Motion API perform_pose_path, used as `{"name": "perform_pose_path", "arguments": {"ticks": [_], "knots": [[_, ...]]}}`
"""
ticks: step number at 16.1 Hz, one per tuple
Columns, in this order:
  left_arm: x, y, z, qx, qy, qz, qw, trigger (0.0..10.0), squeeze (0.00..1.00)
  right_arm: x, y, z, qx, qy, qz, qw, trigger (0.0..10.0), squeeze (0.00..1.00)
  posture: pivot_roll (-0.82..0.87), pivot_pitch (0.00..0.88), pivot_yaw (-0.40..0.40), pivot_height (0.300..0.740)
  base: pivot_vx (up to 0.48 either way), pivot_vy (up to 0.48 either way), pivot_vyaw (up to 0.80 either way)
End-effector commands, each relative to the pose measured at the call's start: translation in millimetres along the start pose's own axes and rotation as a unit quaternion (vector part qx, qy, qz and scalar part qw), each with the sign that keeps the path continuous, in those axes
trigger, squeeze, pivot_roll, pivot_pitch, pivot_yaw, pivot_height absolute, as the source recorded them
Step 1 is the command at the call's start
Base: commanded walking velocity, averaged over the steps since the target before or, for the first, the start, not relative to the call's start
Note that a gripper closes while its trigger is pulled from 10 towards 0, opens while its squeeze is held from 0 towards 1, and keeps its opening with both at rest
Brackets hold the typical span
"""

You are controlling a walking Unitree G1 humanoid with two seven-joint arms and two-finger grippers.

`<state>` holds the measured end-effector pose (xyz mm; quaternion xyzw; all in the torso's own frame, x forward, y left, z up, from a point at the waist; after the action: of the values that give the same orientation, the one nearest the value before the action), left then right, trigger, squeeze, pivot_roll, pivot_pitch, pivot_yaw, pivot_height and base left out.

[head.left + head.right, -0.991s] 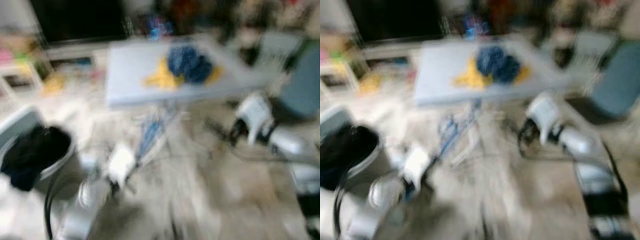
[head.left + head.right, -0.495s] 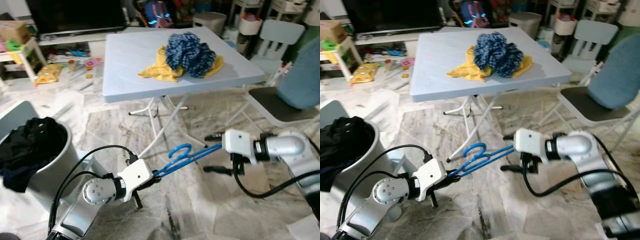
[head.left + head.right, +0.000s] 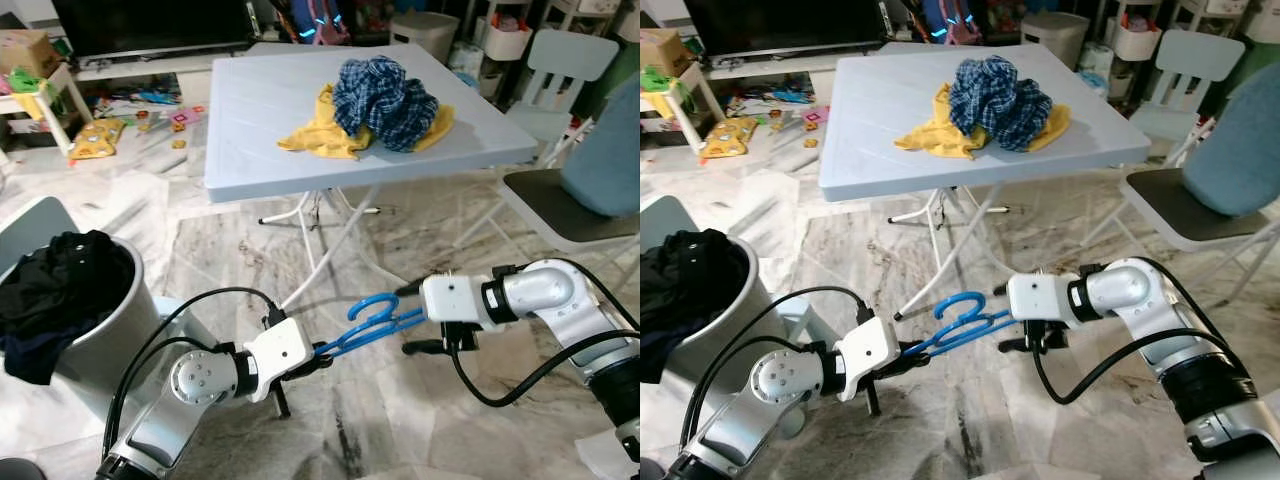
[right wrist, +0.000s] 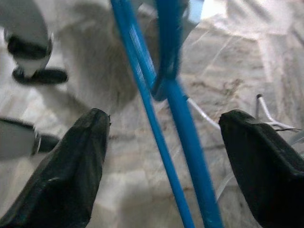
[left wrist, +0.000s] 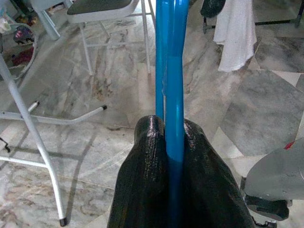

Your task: Hang hanger

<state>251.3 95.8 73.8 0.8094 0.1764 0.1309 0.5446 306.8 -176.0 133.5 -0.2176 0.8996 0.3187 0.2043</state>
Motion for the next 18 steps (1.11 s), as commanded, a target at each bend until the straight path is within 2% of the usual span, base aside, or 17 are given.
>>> {"name": "perform_pose_path", "arguments": {"ticks": [1, 4, 10, 18], "knots": [[-0.7, 0.3, 0.2, 0.001, -0.010, 0.006, 1.000, 10.0, 0.00, -4.2, -2.4, -3.9, 0.026, 0.020, -0.021, 0.999, 0.0, 0.00, -0.17, 0.000, 0.030, 0.740, 0.000, 0.000, 0.00], [-3.6, -2.8, 2.7, 0.008, -0.017, 0.012, 1.000, 10.0, 0.00, -4.9, -9.2, -5.8, 0.074, 0.046, -0.037, 0.996, 0.0, 0.00, -0.18, 0.000, 0.031, 0.740, 0.000, 0.000, 0.00], [-7.3, -6.1, 7.7, 0.019, -0.029, 0.026, 0.999, 10.0, 0.00, -9.3, -17.8, -6.2, 0.109, 0.059, -0.052, 0.991, 0.0, 0.00, -0.18, 0.000, 0.027, 0.740, 0.000, 0.000, 0.00], [-4.8, -7.2, 10.3, 0.017, -0.024, 0.034, 0.999, 10.0, 0.00, -0.8, -31.6, -14.7, 0.138, 0.102, -0.032, 0.985, 0.0, 0.00, -0.18, 0.000, 0.029, 0.740, 0.000, 0.000, 0.00]]}}
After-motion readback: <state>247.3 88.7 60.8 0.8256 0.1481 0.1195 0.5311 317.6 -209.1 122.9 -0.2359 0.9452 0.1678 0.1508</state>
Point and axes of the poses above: a point about 5 cm out from each wrist's last joint towards the gripper, its own z axis pointing out of the wrist towards the gripper, its own y axis along the axis of the wrist's last joint, x = y × z, the point moved 1 cm from there along z, pointing out of the wrist towards the gripper, and after that the axes turned 13 degrees about -z, right-handed, at the moved point
